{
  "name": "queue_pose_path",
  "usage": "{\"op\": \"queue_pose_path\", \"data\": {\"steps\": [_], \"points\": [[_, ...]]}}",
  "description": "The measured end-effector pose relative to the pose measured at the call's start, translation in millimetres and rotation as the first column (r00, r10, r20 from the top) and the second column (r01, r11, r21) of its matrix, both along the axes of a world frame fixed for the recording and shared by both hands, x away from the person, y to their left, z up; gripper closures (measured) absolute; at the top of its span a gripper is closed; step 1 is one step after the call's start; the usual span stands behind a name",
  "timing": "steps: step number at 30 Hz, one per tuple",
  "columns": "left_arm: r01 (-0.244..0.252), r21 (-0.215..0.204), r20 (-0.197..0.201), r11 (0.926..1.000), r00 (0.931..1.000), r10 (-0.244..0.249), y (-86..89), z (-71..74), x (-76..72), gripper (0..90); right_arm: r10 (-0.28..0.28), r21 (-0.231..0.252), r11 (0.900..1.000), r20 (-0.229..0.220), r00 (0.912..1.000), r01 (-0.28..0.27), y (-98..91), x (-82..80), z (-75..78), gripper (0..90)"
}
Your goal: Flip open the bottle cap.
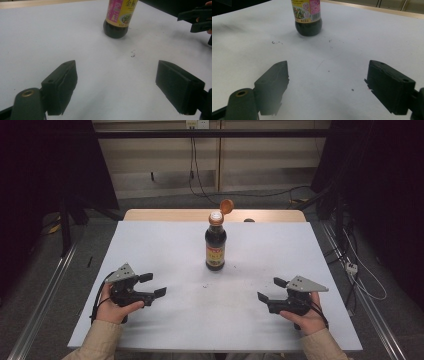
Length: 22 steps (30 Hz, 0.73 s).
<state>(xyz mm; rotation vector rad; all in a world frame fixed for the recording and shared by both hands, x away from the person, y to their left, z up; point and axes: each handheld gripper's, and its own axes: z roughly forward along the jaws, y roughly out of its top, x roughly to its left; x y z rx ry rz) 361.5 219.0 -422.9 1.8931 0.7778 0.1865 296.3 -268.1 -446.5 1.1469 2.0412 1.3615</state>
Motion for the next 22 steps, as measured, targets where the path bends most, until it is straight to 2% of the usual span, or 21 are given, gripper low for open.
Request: {"op": "queue_pose_path", "data": {"steps": [10,22], "points": [[-0.003,0.021,0.0,0.9998,1.0,0.003,3.9,-2.2,-1.8,16.7,-0.004,-0.006,1.0,-0.002,1.0,0.004,-4.3,-1.9,-1.6,17.4],[-0.009,0.025,0.001,0.9997,1.0,0.009,5.9,-3.8,-2.6,16.1,-0.008,-0.005,1.0,-0.01,0.9999,0.008,-4.6,-0.8,-2.9,17.4]]}}
